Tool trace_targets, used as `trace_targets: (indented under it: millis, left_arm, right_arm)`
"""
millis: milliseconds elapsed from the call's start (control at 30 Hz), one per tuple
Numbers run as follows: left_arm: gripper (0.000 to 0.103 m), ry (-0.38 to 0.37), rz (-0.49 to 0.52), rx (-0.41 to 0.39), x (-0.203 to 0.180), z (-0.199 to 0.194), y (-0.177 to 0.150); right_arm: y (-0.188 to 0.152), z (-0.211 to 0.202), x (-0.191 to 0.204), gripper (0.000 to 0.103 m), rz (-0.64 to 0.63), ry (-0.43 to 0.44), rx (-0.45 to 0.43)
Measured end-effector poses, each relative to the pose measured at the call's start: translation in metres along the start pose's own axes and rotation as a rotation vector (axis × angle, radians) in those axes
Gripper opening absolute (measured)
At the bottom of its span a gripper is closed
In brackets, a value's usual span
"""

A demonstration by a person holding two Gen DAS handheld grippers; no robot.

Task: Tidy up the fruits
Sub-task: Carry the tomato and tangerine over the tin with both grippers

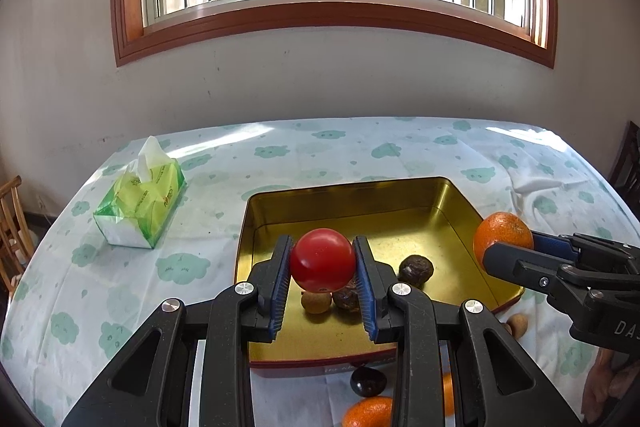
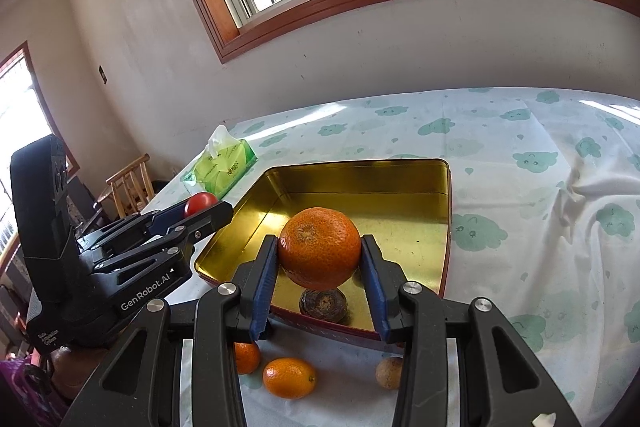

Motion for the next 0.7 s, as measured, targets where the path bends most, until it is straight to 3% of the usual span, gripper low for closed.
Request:
trace_targets:
  millis: [700]
  left_arm:
    - [0.032,0.006,-0.007,0.019,0.005,0.016,-0.006]
  right_arm:
    - [-0.002,0.012,-0.003,0.038,0.015,0.001,0.018]
Point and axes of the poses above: each gripper's, at about its wrist camera, not at the fingertips, and z roughly the way its jaws point, x to its left, y to its top, the point moved 3 cm from there along z, roughly the way its jaws point, and after that the axes turned 8 degrees about -x, right-handed, at the moved point
